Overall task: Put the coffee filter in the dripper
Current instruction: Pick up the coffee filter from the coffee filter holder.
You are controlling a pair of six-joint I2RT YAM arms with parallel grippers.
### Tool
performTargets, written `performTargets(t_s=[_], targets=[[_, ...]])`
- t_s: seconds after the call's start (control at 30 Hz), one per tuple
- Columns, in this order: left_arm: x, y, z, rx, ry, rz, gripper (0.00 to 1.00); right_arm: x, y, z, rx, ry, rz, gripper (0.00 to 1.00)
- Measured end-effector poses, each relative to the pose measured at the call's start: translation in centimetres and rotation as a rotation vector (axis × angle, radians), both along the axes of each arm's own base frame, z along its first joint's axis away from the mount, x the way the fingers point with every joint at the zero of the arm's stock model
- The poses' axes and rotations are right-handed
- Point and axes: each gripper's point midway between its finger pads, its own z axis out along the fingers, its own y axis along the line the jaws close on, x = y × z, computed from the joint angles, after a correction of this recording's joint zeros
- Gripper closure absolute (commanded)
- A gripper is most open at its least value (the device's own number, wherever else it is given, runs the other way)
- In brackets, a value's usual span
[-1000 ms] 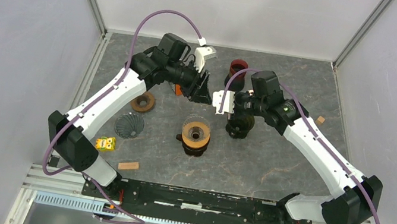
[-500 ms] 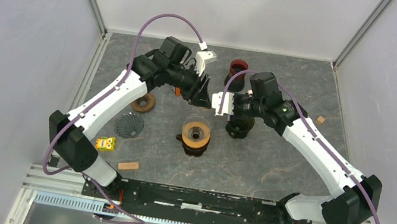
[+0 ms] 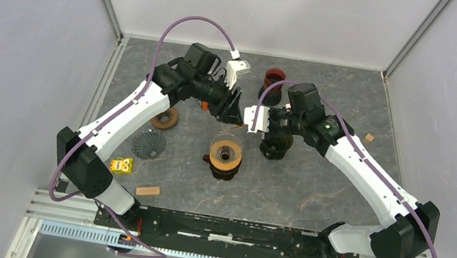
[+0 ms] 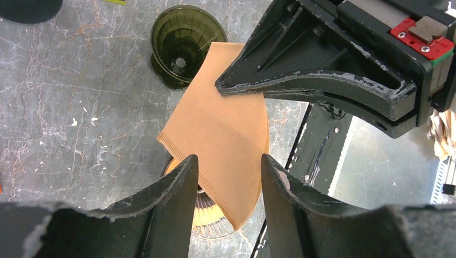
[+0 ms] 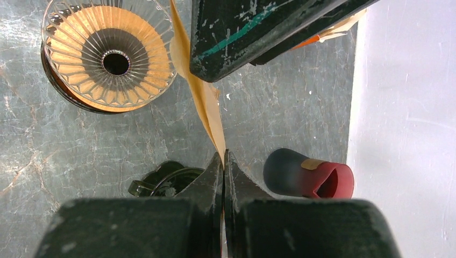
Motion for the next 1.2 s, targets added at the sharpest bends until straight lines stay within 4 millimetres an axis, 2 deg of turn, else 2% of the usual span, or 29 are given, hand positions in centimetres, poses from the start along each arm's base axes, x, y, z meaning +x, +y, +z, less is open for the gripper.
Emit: performTargets(t_s=[0.63, 1.03, 1.2], targets=[[-0.34, -0.09, -0.26, 0.012, -0.02, -0.03, 0.46, 0.08, 0.12, -0.96, -0.009, 0.048, -0.019, 1.0], [-0.39, 0.02, -0.55, 0.032, -0.051, -0.054, 0.46, 0.21, 0.34, -0.49, -0.003, 0.054, -0.02, 1.0], [-0.4, 0.02, -0.51, 0.03, -0.051, -0.054, 0.4, 0.23, 0.34, -0.5, -0.005, 0.05, -0.018, 1.0]])
